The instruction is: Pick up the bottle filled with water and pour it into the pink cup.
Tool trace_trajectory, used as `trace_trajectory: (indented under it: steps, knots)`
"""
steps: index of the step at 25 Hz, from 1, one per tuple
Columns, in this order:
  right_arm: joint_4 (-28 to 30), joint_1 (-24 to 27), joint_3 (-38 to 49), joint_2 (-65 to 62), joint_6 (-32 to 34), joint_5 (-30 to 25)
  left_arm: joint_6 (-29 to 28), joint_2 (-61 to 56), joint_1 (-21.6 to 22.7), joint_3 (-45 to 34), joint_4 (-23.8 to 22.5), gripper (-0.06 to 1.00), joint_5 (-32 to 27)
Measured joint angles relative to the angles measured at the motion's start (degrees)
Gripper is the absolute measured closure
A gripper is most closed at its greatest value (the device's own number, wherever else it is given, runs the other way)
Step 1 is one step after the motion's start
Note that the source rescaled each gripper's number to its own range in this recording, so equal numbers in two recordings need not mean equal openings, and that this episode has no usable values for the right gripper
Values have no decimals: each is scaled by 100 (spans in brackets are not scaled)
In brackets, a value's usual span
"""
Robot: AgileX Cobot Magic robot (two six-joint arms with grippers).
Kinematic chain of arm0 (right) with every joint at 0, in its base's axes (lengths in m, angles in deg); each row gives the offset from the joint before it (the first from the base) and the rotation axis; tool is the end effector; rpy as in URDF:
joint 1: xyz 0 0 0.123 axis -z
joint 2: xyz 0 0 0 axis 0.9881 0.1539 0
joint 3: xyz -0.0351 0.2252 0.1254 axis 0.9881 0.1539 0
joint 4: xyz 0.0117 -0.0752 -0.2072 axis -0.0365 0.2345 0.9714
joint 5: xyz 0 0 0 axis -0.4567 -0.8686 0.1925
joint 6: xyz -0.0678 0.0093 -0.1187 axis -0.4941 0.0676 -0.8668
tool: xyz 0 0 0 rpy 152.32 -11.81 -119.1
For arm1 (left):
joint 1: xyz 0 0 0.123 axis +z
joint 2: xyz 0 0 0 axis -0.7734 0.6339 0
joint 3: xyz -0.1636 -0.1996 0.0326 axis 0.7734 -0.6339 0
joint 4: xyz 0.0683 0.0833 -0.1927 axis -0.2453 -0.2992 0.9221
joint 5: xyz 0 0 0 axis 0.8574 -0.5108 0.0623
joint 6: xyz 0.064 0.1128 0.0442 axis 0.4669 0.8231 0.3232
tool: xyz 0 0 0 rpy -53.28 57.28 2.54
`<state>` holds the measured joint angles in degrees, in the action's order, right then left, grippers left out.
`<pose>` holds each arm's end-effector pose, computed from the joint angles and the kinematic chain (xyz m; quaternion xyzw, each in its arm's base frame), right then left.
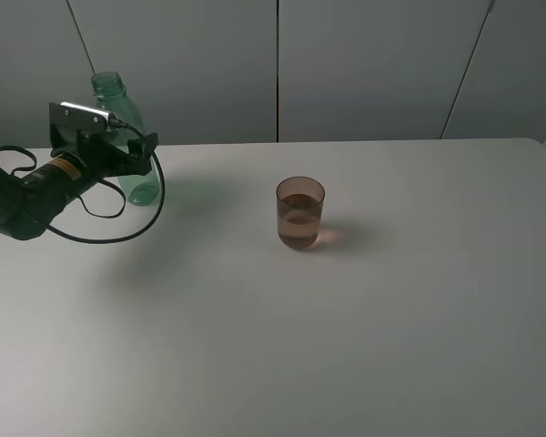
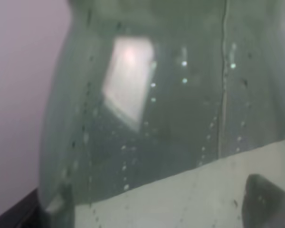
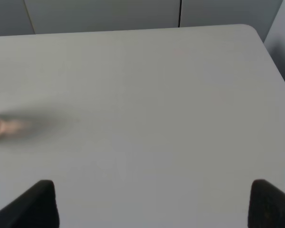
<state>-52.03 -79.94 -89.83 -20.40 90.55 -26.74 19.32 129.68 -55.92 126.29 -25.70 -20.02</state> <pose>0.0305 -0.0053 0.2380 0.0257 0.8605 -0.0152 0.5086 0.4128 -0.0737 0.0901 0.1381 0.7240 -0.1121 0.6665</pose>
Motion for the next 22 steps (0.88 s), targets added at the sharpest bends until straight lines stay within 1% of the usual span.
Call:
trace_trajectory:
  steps: [6, 11, 16, 22]
  knots:
    - [0, 0, 0, 0, 0, 0, 0, -200, 0, -28, -22, 5, -622]
    - [0, 0, 0, 0, 0, 0, 0, -322, 0, -34, -77, 5, -1475]
    - [0, 0, 0, 0, 0, 0, -225, -522, 0, -59, -181, 5, -2508]
    - [0, 0, 0, 0, 0, 0, -295, -997, 0, -433, -237, 5, -3200]
